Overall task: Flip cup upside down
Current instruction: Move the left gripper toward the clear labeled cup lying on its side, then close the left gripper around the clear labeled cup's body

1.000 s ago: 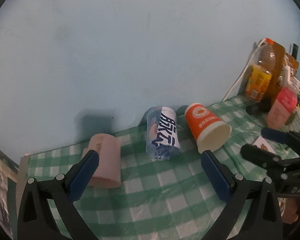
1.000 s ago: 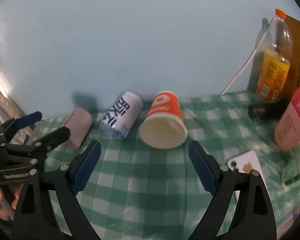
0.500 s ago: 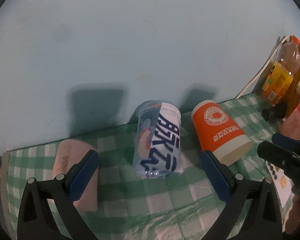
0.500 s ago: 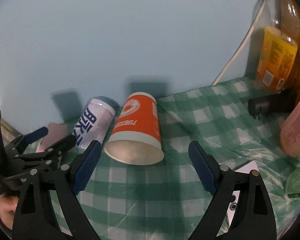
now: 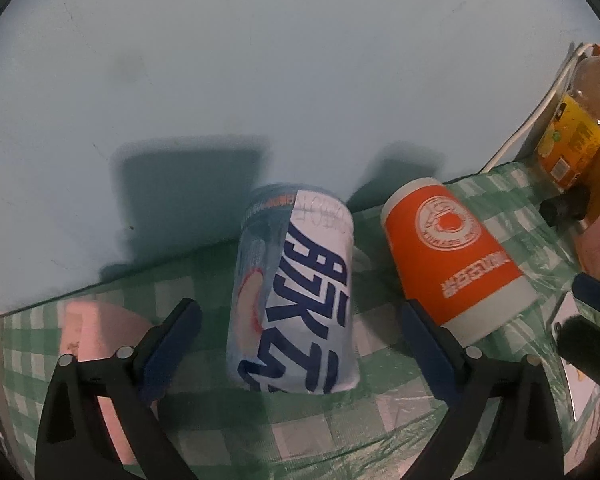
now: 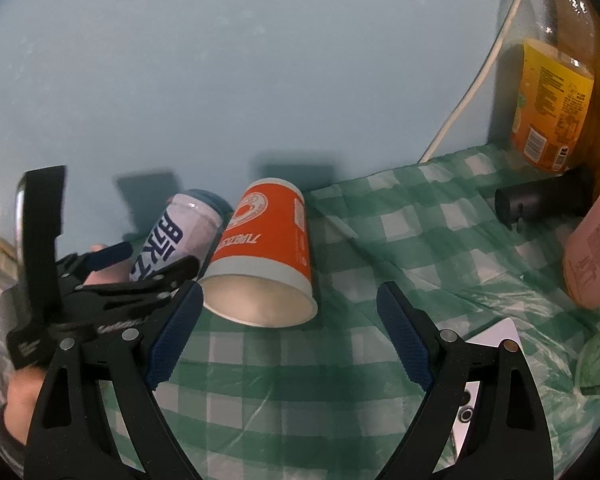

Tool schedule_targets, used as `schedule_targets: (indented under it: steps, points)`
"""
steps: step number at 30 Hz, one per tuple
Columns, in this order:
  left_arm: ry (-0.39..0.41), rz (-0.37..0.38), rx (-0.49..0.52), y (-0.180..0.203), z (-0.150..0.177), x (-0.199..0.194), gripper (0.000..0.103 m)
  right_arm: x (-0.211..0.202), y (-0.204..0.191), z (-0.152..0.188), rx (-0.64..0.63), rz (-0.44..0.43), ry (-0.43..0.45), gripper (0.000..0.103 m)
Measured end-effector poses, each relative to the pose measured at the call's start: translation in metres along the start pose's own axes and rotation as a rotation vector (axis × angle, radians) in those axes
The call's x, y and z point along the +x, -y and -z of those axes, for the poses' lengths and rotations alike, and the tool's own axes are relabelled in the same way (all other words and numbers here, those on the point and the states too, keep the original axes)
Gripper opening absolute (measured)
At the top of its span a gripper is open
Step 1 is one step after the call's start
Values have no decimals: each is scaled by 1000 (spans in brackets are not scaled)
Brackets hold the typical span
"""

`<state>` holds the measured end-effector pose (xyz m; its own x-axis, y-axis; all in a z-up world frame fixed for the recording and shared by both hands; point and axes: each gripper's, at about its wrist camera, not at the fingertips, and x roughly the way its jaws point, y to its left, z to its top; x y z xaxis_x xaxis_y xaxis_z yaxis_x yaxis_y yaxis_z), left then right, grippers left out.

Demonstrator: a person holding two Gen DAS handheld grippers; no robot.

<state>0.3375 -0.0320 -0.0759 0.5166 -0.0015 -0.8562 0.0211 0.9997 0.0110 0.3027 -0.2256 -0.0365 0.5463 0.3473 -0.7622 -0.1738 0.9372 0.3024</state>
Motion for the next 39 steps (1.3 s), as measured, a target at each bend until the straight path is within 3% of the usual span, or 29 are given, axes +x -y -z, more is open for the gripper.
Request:
schedule_targets:
  steps: [3,6,7,20,29,39]
  points:
    - [-30,20,-19,-4,-1,9,98,0,-1,2,1,-4,2,88]
    - [-58,19,-31,-7,1,18,72,0,-3,4,-6,-6,-1,88]
    - [-67,25,-32,-8,2,20,69,0,-4,4,-9,-7,-4,88]
    - [17,44,32,-10,22,-27,67,3,-3,21,-12,-25,-5,88]
    - [58,113,167,-7,77,-87,67,-28,-15,55,-52,-97,18,88]
    - [43,202,233,-4,147,-113,67,-55,-31,99,-104,-162,34,88]
